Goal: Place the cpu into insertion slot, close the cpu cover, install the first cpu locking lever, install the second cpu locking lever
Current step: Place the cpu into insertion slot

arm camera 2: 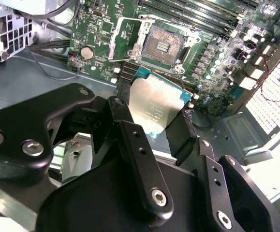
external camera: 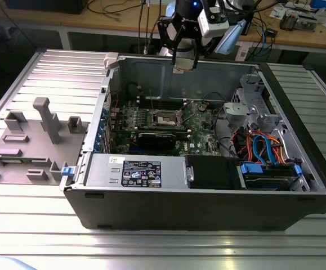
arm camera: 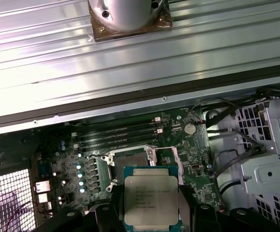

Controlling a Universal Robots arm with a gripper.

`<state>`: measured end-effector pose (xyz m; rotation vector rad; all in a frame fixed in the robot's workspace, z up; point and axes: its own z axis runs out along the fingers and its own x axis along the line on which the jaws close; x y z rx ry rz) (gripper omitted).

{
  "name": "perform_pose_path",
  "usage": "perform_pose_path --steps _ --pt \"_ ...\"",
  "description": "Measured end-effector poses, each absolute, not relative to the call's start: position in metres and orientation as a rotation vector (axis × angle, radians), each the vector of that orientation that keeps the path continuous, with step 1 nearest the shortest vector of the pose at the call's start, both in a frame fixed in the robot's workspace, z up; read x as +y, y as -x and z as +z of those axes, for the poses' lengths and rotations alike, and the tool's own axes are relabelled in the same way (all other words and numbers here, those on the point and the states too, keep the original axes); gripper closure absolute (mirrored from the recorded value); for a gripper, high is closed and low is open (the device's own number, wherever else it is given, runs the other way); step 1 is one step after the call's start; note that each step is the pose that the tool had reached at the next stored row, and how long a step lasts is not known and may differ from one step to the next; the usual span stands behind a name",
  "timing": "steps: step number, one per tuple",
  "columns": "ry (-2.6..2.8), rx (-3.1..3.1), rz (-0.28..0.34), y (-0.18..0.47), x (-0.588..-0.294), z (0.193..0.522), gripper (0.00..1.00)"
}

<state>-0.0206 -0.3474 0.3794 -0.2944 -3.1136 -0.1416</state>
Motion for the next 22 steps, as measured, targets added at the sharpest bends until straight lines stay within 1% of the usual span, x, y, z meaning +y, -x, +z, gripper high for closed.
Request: perform_pose_path --steps 22 --pt "0.328 -3.111 -0.142 0.0206 -0.3474 0.3795 0.46"
